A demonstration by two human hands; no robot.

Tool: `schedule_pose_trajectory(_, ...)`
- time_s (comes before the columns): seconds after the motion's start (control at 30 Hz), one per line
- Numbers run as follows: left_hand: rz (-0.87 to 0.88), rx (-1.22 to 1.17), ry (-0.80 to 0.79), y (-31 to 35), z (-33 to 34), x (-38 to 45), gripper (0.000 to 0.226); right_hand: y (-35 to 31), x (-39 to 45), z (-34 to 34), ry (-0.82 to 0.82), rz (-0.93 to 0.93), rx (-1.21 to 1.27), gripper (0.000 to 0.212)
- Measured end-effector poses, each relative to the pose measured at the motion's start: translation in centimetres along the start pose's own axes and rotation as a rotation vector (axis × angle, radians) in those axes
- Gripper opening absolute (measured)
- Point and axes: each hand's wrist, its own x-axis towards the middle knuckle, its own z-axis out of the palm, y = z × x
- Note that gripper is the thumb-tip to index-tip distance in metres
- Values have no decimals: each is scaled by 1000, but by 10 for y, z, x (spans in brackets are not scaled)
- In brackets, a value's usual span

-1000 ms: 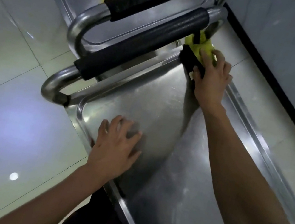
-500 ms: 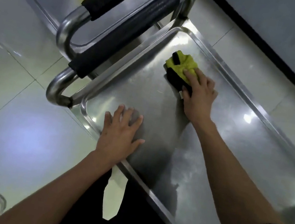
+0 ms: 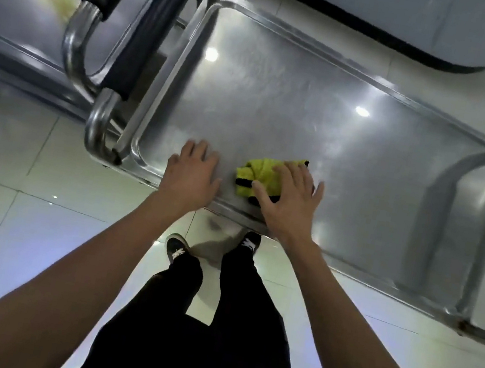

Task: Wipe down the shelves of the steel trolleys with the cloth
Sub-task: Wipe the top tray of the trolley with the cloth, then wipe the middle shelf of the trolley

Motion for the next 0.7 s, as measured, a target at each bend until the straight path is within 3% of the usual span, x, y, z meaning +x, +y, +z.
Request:
schedule_pose_trajectory(0.07,12,-57,29,2,-1,-9,45,-9,0,8,9,121,-58,61)
schedule_pose_trajectory(0.2,37,-126,82,6,6,-32,42,-18,9,19,-70,168,-137,63)
schedule_pose_trajectory(0.4,-5,-217,180,10,21,-73,39,-3,-21,17,-96,15,-147,50)
schedule_pose_trajectory(0.7,-37,-234,157,28,45,-142,48,28,-67,3,50,-68,142,46)
